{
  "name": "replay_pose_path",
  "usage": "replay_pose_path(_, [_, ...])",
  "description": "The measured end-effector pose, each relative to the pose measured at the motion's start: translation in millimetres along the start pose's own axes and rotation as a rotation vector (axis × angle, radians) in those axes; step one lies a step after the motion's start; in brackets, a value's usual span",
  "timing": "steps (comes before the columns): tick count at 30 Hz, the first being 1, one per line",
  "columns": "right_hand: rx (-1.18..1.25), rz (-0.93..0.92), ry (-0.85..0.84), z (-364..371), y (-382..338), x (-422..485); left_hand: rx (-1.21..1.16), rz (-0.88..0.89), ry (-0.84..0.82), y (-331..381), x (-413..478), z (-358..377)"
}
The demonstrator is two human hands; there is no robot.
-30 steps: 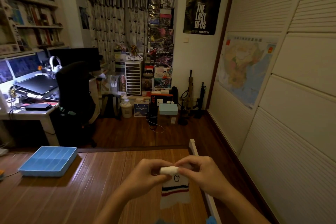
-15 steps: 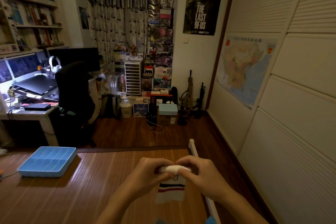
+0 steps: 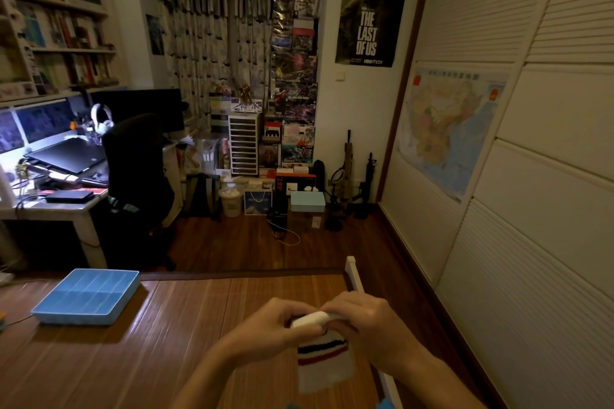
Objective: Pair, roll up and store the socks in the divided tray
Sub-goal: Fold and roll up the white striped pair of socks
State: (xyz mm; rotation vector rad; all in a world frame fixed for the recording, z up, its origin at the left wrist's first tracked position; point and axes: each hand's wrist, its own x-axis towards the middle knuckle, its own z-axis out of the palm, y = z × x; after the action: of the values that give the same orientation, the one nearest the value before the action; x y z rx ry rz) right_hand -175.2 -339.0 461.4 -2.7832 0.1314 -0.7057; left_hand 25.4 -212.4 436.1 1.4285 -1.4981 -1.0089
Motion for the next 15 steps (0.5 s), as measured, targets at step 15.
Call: replay_pose_path(15, [-0.104, 0.035, -0.052, -11, -3, -2, 0.096, 0.002, 0.043, 2, 2, 3])
